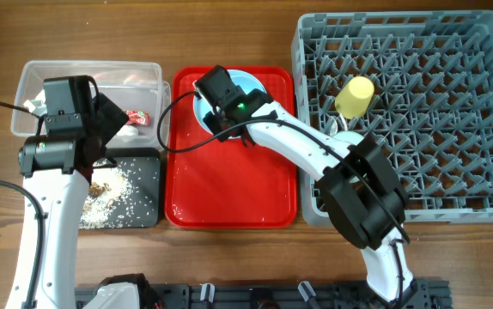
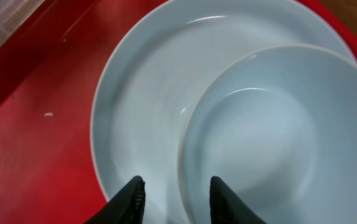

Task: Sort waste into correct bins and load items into the dishwasher rack

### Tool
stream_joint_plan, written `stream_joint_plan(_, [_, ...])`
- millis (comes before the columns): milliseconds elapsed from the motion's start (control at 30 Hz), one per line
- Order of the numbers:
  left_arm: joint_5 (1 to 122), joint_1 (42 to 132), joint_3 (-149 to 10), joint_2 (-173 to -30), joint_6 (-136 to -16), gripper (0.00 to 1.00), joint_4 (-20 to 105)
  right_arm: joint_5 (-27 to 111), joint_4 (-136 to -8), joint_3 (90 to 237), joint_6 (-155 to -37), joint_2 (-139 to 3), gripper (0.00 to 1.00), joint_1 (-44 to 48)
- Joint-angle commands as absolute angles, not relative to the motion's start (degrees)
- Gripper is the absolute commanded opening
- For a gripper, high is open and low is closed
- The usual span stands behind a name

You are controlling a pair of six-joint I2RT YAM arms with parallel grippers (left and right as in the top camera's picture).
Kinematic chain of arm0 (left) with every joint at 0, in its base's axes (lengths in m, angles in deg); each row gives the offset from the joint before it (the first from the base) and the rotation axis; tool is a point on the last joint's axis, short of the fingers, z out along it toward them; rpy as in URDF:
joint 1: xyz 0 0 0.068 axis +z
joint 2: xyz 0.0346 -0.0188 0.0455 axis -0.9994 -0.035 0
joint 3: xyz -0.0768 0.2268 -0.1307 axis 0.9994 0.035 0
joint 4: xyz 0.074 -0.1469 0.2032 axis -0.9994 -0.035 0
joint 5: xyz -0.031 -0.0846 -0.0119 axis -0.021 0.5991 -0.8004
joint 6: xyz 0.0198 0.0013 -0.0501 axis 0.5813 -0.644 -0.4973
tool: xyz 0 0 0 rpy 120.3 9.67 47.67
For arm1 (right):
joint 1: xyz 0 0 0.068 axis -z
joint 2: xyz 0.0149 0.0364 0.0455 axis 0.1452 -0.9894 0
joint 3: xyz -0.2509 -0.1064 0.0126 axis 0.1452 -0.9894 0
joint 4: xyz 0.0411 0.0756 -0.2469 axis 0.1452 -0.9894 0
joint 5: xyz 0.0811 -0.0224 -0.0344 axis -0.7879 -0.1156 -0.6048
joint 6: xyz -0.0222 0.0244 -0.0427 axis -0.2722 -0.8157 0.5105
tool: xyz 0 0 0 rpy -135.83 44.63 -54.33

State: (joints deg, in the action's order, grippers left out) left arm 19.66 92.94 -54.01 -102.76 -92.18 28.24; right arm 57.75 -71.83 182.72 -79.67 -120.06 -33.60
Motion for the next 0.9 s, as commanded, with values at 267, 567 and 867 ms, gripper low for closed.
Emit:
stream_joint_plan(267, [19.31,93.20,-54.71,-102.23,-91.28,1.00,28.24,61.00,-71.07,182.44,-79.02,-122.59,0.30,-33.19])
stream_joint_plan(567, [19.31,93.20,-54.71,-102.23,-91.28,1.00,28.24,61.00,-70.89,182.44,-79.02,-124.26,0.26,-33.21])
stream_joint_plan(867, [19.31,93.20,-54.71,-102.23,-91.28,1.00,28.24,61.00,-70.96,182.46,-79.06,-124.37,0.12,-33.21])
